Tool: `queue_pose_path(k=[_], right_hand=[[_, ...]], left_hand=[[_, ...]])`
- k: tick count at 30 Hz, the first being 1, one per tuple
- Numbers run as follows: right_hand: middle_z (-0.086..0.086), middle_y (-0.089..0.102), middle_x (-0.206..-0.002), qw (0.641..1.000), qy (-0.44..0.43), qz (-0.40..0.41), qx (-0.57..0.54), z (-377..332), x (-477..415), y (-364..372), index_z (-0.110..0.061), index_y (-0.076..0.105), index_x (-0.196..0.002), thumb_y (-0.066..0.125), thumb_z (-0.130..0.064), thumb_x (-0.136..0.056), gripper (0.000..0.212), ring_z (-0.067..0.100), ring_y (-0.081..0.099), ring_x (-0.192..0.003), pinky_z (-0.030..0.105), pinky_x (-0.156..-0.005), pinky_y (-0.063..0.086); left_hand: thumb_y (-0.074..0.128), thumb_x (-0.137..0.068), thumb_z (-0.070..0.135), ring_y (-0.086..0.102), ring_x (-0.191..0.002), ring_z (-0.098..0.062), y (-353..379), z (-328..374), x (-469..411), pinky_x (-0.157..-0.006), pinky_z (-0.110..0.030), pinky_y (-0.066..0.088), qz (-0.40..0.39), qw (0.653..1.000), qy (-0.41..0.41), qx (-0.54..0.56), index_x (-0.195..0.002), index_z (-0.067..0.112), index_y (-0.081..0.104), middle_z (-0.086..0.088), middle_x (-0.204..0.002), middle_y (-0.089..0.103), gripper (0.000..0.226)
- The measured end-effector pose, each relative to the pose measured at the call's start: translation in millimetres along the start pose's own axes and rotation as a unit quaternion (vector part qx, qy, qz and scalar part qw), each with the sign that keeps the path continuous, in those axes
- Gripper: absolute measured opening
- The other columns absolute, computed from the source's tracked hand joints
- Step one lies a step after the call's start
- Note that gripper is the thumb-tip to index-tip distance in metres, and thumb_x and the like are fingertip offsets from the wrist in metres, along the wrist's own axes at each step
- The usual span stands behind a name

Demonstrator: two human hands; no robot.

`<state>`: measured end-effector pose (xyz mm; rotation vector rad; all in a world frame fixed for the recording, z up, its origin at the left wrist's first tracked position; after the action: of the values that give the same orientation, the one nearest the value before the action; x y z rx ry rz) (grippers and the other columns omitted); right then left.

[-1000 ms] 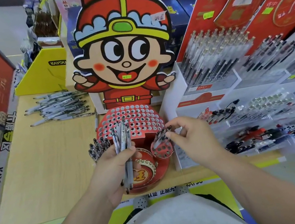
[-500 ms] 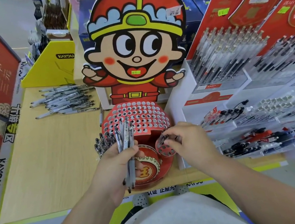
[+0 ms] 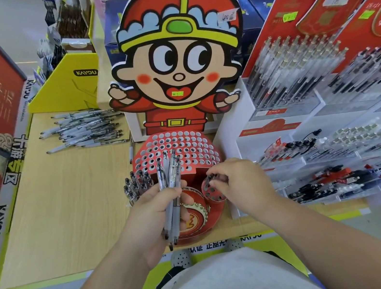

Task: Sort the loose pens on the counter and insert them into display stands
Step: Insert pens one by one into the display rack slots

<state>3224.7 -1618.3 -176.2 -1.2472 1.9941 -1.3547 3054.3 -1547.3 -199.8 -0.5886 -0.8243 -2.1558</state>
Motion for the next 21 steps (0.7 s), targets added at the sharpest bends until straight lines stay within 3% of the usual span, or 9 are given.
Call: queue_pose_path(k=[3, 5, 6, 8, 9, 12, 17, 21], right_hand=[[-0.017, 0.062, -0.079, 1.0, 0.011, -0.008, -0.014, -2.7, 2.2, -4.6, -0.031, 0.071, -0.119, 0.073, -0.034, -0.088, 0.031, 0.009, 0.064, -0.081, 0.026, -0.07, 0.049], [-0.013, 0.064, -0.072, 0.994, 0.032, 0.006, -0.101, -5.5, 4.5, -13.0, -0.03, 0.07, -0.117, 0.074, -0.035, -0.088, 0.029, 0.006, 0.063, -0.07, 0.025, -0.063, 0.05], [-0.008, 0.067, -0.073, 0.978, 0.06, 0.002, -0.2, -6.4, 5.3, -16.4, -0.028, 0.071, -0.114, 0.074, -0.032, -0.09, 0.025, 0.007, 0.062, -0.065, 0.022, -0.057, 0.049], [0.001, 0.07, -0.077, 0.891, 0.121, -0.049, -0.436, -14.1, 8.8, -16.6, -0.02, 0.072, -0.108, 0.069, -0.02, -0.094, 0.014, 0.011, 0.057, -0.052, 0.019, -0.044, 0.041], [0.002, 0.07, -0.076, 0.856, 0.131, -0.071, -0.494, -18.9, 10.4, -18.3, -0.017, 0.072, -0.105, 0.066, -0.015, -0.095, 0.011, 0.011, 0.054, -0.049, 0.019, -0.041, 0.038], [-0.002, 0.068, -0.067, 0.857, 0.11, -0.095, -0.495, -23.2, 10.5, -26.4, -0.011, 0.072, -0.097, 0.068, -0.013, -0.093, 0.006, 0.011, 0.054, -0.049, 0.019, -0.041, 0.038], [0.014, 0.065, -0.071, 0.865, 0.103, -0.085, -0.484, -16.3, 11.3, -28.7, -0.005, 0.072, -0.094, 0.071, -0.012, -0.09, 0.008, 0.014, 0.057, -0.053, 0.019, -0.044, 0.04], [0.004, 0.066, -0.072, 0.857, 0.113, -0.065, -0.499, -8.1, 12.2, -33.7, -0.008, 0.072, -0.099, 0.066, -0.008, -0.094, 0.008, 0.013, 0.059, -0.055, 0.02, -0.044, 0.041]], left_hand=[[0.055, -0.099, 0.013, 0.054, -0.059, -0.021, 7.1, 0.9, 2.6, -0.051, -0.03, 0.044, -0.034, 0.999, 0.002, -0.014, -0.111, 0.008, 0.069, -0.013, -0.083, 0.064, 0.019], [0.056, -0.099, 0.012, 0.052, -0.057, -0.02, 13.0, 2.1, 5.0, -0.048, -0.028, 0.042, -0.062, 0.998, 0.001, -0.024, -0.112, 0.007, 0.068, -0.011, -0.08, 0.062, 0.019], [0.058, -0.098, 0.012, 0.052, -0.056, -0.02, 15.8, 2.9, 6.4, -0.047, -0.028, 0.041, -0.077, 0.997, 0.001, -0.028, -0.111, 0.007, 0.068, -0.011, -0.079, 0.062, 0.018], [0.065, -0.093, 0.013, 0.051, -0.053, -0.02, 22.9, 4.8, 9.5, -0.045, -0.026, 0.041, -0.117, 0.993, 0.005, -0.031, -0.108, 0.007, 0.069, -0.012, -0.079, 0.062, 0.017], [0.067, -0.089, 0.015, 0.051, -0.053, -0.02, 27.1, 5.2, 10.9, -0.045, -0.026, 0.041, -0.139, 0.99, 0.007, -0.033, -0.106, 0.008, 0.07, -0.013, -0.079, 0.062, 0.019], [0.066, -0.084, 0.021, 0.051, -0.053, -0.021, 37.7, 5.6, 12.8, -0.046, -0.027, 0.042, -0.176, 0.983, 0.01, -0.043, -0.103, 0.01, 0.072, -0.014, -0.08, 0.063, 0.023], [0.066, -0.084, 0.022, 0.054, -0.056, -0.021, 41.4, 5.8, 10.6, -0.047, -0.029, 0.043, -0.175, 0.982, 0.013, -0.062, -0.104, 0.014, 0.072, -0.015, -0.083, 0.065, 0.022], [0.069, -0.084, 0.018, 0.057, -0.058, -0.024, 37.8, 5.6, 6.7, -0.048, -0.029, 0.045, -0.136, 0.99, 0.007, -0.048, -0.101, 0.013, 0.069, -0.017, -0.084, 0.068, 0.018]])
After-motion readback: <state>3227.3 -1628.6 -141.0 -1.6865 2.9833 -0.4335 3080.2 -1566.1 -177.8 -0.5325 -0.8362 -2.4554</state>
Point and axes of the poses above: each hand's wrist, its own x-axis away from the middle knuckle, its own y-axis out of the palm, z = x × y, the point moved 8 cm from there along -x, towards the middle knuckle
